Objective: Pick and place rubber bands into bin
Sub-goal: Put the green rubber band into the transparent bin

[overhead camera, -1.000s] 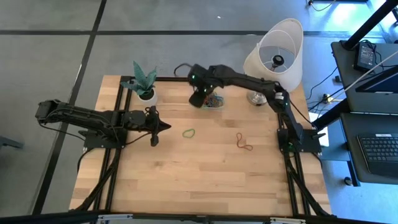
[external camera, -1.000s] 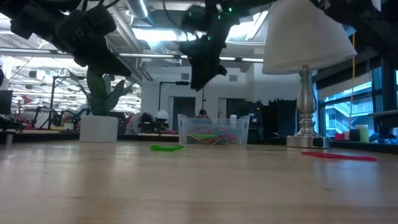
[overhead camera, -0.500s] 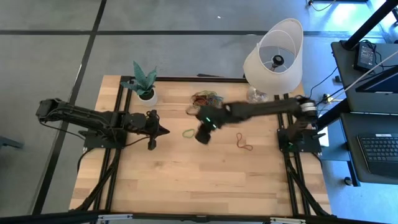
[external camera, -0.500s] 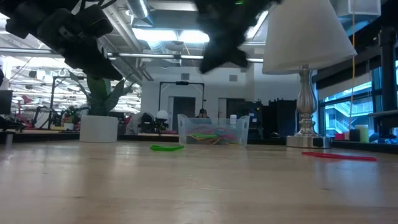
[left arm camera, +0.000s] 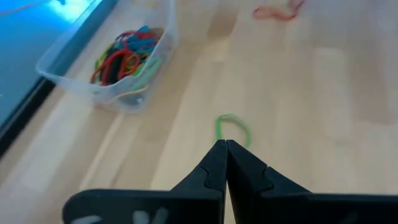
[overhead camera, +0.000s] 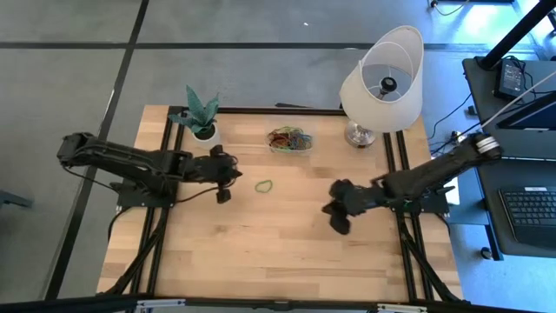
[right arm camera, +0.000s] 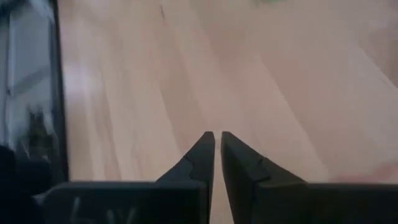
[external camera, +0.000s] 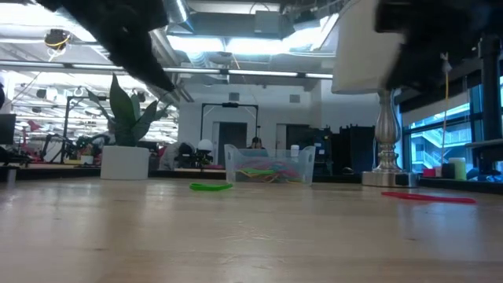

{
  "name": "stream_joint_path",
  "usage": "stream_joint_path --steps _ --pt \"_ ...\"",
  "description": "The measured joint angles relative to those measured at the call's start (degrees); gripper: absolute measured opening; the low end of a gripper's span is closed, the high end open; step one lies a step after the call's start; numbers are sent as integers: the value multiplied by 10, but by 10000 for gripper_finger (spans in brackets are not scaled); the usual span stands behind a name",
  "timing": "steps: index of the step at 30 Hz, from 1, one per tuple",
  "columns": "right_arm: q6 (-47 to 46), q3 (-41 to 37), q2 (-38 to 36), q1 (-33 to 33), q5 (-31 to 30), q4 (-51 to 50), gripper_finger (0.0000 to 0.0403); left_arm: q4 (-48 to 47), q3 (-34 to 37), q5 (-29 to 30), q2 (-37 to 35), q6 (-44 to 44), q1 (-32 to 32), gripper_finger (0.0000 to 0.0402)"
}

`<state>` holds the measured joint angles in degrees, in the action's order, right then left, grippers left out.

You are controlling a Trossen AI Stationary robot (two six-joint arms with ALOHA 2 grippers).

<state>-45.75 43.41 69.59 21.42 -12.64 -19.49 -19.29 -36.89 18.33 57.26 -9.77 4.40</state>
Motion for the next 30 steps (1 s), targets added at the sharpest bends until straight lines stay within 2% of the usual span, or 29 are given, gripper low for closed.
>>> stream_joint_path --steps 3,6,12,15,22,26,30 --pt "-6 -42 -55 15 17 -31 32 -49 -56 29 63 -8 0 3" --pt "-11 -75 -104 24 18 -42 28 -72 -115 34 134 -14 -5 4" --pt "76 -122 -191 36 17 -43 15 -82 -211 1 262 -4 -20 8" --pt "116 -139 -225 35 16 -47 10 -83 -243 -24 311 -44 -31 26" --pt "174 -175 -283 35 16 -49 12 -90 -261 -53 390 -169 -59 92" --pt "185 -189 -302 35 16 -52 13 -93 -261 -63 430 -173 -69 115" --pt "191 -200 -313 35 16 -52 13 -93 -261 -62 465 -156 -73 120"
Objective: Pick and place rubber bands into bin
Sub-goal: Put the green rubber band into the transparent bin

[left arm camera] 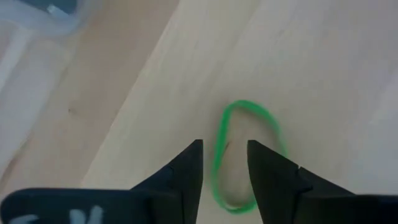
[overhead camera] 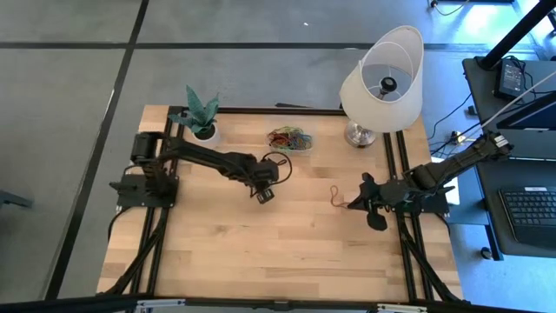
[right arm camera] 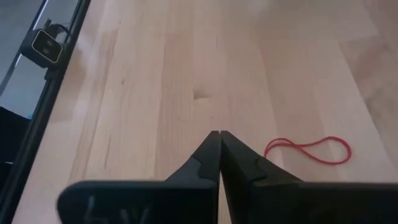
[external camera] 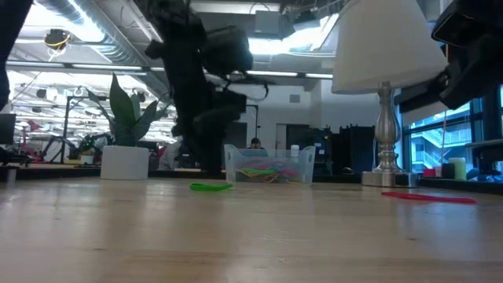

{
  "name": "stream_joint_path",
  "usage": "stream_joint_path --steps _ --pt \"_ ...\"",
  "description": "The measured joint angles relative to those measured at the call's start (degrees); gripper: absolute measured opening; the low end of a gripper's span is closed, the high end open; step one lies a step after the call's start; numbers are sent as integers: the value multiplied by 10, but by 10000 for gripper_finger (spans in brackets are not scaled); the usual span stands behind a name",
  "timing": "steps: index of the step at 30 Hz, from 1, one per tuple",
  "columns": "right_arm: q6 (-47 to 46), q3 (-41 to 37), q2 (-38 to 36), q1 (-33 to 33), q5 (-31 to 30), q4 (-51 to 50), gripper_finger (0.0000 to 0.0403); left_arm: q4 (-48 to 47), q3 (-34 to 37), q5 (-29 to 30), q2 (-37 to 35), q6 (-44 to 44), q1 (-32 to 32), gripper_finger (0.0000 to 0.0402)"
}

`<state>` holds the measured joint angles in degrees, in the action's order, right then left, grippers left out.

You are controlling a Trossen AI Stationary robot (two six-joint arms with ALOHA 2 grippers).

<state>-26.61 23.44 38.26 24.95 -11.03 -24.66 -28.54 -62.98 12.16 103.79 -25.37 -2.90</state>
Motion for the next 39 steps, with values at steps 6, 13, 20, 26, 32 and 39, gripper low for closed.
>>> stream_joint_path --steps 6,13,20,26,32,39 --pt "0 -5 -4 0 1 1 14 -4 -1 -14 38 0 -3 98" --pt "1 -5 -4 0 1 2 14 -8 -2 -30 40 -21 0 11" --pt "13 -5 -4 0 1 2 14 -3 1 -45 -13 -43 14 3" --pt "16 -5 -4 0 0 6 14 -7 -7 -11 -70 -48 23 3" --pt "16 -5 -4 0 -35 7 14 -45 -88 24 -84 15 2 3" --pt "14 -5 -4 0 -74 13 14 -47 -214 31 -52 152 -88 2"
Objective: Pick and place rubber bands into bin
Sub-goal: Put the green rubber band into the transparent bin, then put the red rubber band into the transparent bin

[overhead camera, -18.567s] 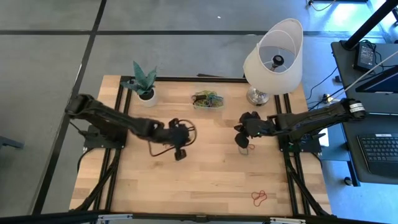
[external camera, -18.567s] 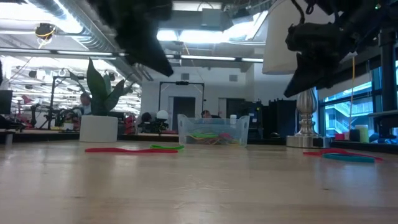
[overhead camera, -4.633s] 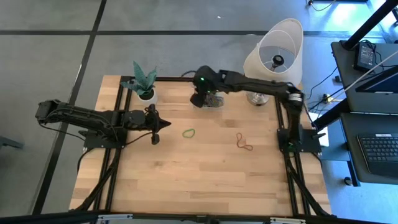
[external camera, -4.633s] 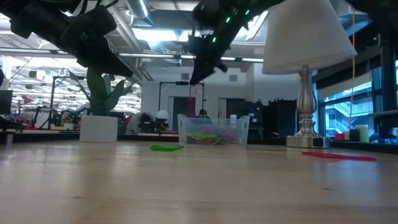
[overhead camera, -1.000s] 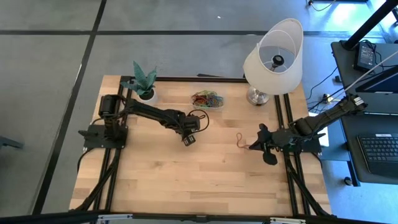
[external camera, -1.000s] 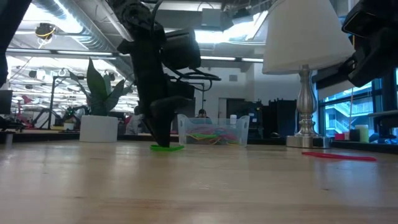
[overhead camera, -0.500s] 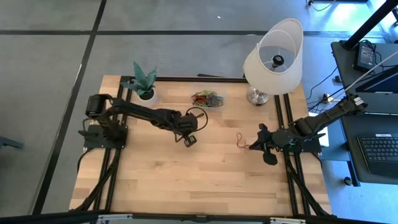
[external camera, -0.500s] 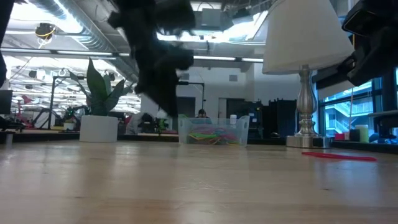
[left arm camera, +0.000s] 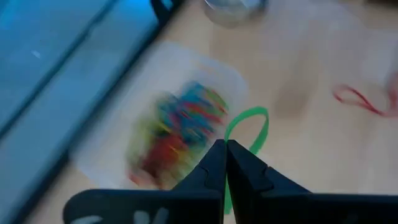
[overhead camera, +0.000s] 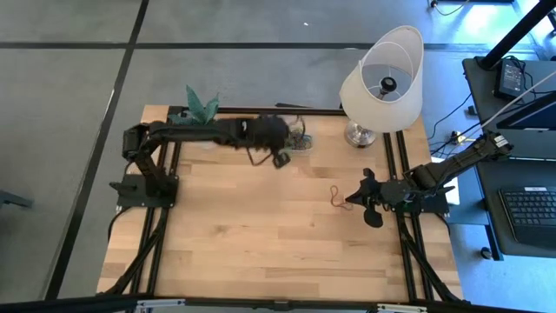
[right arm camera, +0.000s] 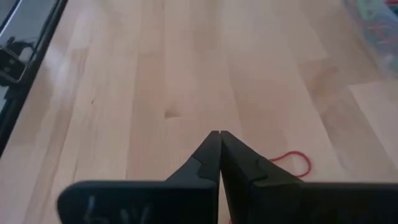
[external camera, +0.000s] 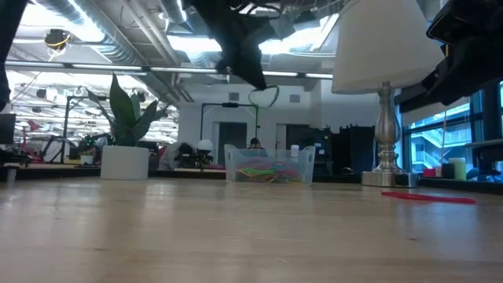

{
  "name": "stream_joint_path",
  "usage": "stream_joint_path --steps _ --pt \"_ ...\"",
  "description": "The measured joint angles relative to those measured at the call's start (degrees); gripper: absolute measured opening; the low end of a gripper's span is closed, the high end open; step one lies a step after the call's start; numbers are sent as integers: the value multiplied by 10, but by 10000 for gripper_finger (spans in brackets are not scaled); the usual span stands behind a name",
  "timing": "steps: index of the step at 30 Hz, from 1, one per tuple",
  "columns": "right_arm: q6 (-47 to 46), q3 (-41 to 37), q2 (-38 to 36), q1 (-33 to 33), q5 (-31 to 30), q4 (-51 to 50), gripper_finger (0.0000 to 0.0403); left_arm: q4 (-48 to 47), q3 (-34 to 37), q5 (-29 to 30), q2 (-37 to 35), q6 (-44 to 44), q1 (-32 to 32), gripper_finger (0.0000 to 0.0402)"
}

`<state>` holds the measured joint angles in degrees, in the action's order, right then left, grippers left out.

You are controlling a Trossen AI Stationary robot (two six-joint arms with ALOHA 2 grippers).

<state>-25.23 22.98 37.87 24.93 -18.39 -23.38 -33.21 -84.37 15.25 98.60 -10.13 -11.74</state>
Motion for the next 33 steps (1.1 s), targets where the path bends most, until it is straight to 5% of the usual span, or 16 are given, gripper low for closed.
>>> stream_joint_path --steps 9,20,33 --pt "-61 0 1 0 -58 2 14 1 -132 -95 113 136 -123 2" --pt "-94 0 3 0 -99 4 14 2 -182 -135 246 183 -150 9" --pt "-90 0 3 0 -122 4 14 -13 -185 -137 225 134 -143 115"
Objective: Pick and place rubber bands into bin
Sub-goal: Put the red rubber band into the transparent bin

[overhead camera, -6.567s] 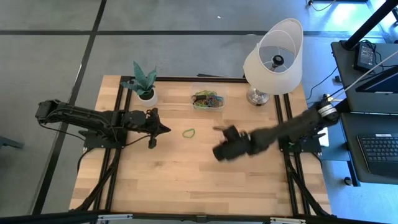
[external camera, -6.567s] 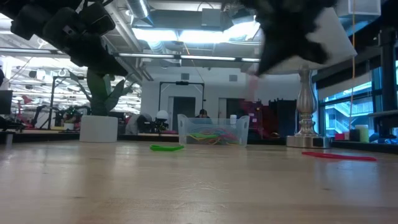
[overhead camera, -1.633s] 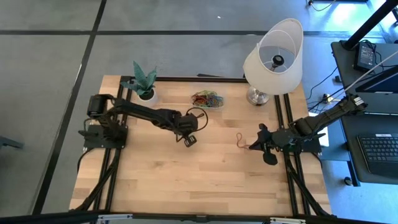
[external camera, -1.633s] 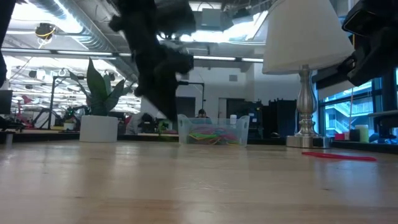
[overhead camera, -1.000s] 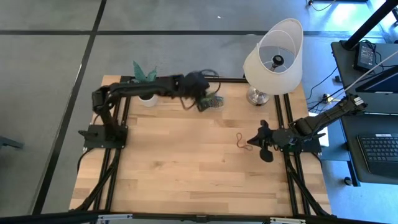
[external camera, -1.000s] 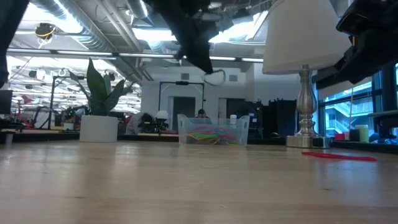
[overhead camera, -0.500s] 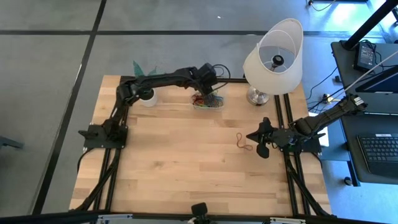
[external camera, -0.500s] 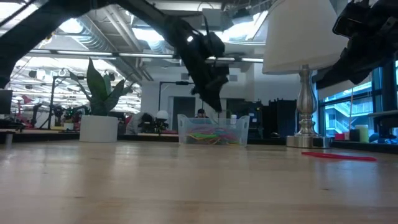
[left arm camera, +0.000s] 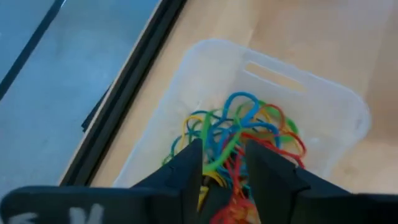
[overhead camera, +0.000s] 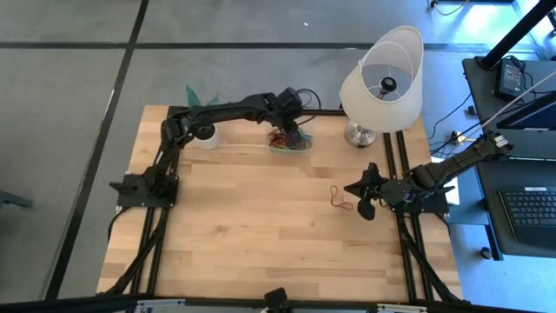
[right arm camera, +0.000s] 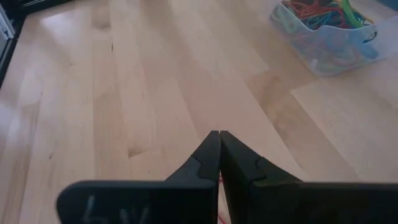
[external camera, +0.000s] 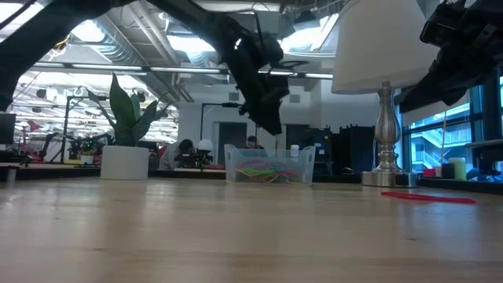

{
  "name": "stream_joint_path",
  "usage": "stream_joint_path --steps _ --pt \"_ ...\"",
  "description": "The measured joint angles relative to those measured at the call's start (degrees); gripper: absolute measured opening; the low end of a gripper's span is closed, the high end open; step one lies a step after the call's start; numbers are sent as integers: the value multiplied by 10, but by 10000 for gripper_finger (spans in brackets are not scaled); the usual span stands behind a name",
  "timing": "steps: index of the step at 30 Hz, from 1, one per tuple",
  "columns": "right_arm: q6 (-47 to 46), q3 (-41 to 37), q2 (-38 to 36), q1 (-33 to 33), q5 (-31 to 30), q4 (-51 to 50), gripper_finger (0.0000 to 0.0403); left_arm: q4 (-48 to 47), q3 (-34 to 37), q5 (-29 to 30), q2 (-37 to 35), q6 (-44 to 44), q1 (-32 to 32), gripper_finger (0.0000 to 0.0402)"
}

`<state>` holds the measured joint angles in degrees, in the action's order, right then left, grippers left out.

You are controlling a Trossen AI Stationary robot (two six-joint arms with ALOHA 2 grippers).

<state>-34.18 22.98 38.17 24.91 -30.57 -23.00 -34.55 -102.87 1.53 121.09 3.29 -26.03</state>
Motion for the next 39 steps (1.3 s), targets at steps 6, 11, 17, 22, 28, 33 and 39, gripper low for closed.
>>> stream_joint_path --steps 6,11,17,22,28,33,39 --pt "1 0 0 0 0 0 14 -72 2 31 -46 -50 33 101" --pt "2 0 0 0 0 -1 14 -138 4 44 -50 -56 94 25" --pt "2 0 0 0 1 -4 14 -137 4 57 -51 -56 176 2" --pt "-1 0 0 0 2 -4 14 -135 4 64 -51 -50 218 1" --pt "-61 1 0 0 10 -2 10 24 137 34 -83 -55 242 2" --pt "-66 1 8 0 22 8 5 151 304 34 -163 -97 254 1" --pt "-88 1 35 0 16 43 6 333 514 57 -316 -101 265 1"
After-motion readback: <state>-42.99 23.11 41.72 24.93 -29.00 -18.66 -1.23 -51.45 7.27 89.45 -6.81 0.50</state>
